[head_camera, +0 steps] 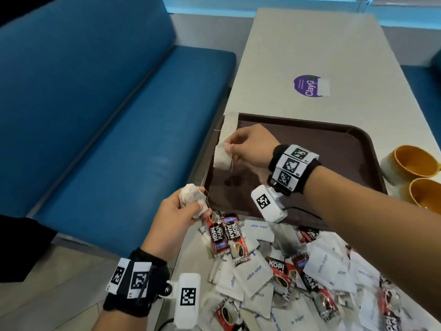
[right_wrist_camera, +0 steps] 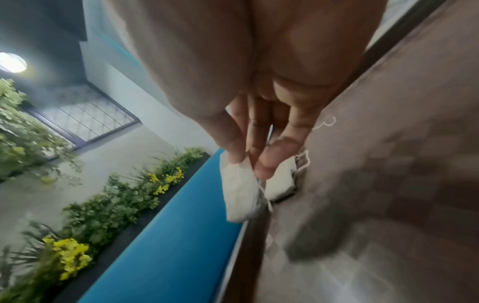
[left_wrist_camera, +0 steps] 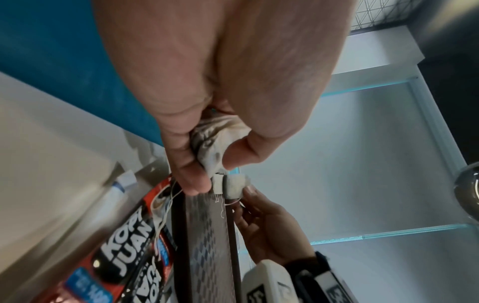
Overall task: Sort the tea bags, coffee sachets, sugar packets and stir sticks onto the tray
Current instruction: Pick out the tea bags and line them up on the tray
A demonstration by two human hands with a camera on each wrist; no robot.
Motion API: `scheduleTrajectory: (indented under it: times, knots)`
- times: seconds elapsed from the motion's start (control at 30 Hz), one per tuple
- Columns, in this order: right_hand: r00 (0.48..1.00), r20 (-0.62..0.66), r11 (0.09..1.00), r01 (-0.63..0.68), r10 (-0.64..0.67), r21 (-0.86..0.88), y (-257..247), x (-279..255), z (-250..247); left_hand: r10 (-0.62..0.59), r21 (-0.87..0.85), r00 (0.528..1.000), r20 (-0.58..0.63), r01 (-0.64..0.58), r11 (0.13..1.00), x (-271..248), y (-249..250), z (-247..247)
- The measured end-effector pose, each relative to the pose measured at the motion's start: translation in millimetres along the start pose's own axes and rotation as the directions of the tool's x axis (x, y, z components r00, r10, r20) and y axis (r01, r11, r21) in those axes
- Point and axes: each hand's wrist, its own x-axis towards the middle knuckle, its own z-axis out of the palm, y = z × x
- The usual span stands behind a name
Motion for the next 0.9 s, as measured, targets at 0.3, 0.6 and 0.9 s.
scheduleTrajectory:
  times: [0.3, 0.6, 0.9]
  knots:
    - [0.992, -0.039, 0.992, -0.122, 0.121, -0.043, 12.9, 33.4, 12.6, -0.001, 0.024, 1.000, 0.002, 0.001, 1.000, 3.4, 2.1, 0.6]
    - [0.978, 0.182, 0.987, -0.120, 0.099, 0.104, -1.6, 26.6, 7.7, -0.014, 0.045, 1.000, 0.005, 0.014, 0.999, 1.9, 1.9, -0.3]
    - [0.980, 0.027, 0.980, -0.197, 0.196, 0.028, 18.7, 46.4, 9.4, 0.008, 0.050, 1.000, 0.008, -0.008, 0.999, 1.3, 1.5, -3.1]
